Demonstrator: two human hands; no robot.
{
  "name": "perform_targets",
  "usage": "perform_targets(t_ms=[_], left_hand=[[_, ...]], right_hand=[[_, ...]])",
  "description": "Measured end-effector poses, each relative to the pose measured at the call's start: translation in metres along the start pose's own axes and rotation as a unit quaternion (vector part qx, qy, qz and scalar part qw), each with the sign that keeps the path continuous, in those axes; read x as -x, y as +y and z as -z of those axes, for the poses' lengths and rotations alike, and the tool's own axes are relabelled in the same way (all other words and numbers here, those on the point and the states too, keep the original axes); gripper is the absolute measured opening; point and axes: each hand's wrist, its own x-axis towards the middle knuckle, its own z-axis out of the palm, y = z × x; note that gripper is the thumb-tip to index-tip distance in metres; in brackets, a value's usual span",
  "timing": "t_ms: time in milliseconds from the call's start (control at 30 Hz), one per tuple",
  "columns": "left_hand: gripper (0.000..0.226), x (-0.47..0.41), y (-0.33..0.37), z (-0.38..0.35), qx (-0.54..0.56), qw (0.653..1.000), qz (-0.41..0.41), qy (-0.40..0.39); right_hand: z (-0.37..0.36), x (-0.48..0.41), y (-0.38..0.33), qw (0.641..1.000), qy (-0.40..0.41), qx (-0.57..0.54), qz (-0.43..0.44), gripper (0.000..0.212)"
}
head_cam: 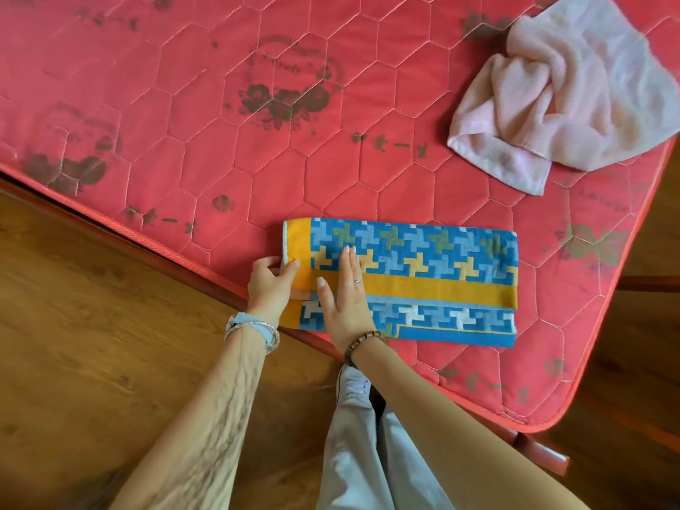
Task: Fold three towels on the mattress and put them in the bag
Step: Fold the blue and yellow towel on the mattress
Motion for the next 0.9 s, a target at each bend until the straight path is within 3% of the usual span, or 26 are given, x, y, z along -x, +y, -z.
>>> perform_targets(t_ms=[167,333,500,633,733,833,900], left_hand=[[0.031,0.019,0.023,0.011,0.115,0.988,-0.029,-0.095],[0.044,0.054,0.045,0.007,0.114,0.976,-0.096,-0.159],[0.065,0.083,0.061,-0.011,0.079,0.955,-0.123,-0.259],[0.079,0.09,0.061,-0.03,0.038,0.945,-0.098,-0.311],[0.071,0.094,0.061,-0.048,0.079,0.94,-0.077,-0.323],[0.059,0.096,0.06,-0.066,0.092,0.948,-0.1,-0.288],[0.053,0.094,0.056,-0.076,0.076,0.963,-0.152,-0.207]], right_hand=[[0.009,-0.003,-0.008,0.998,-0.023,-0.046,-0.036,0.068],[0.033,-0.002,-0.03,0.982,-0.041,-0.172,-0.063,0.066],[0.071,-0.008,-0.045,0.951,-0.063,-0.285,-0.1,0.029],[0.101,-0.011,-0.031,0.969,-0.029,-0.223,-0.107,0.016],[0.117,-0.014,-0.005,0.986,0.028,-0.125,-0.106,0.024],[0.127,-0.018,0.016,0.984,0.072,-0.075,-0.146,0.019],[0.131,-0.021,0.024,0.978,0.086,-0.055,-0.18,0.03]])
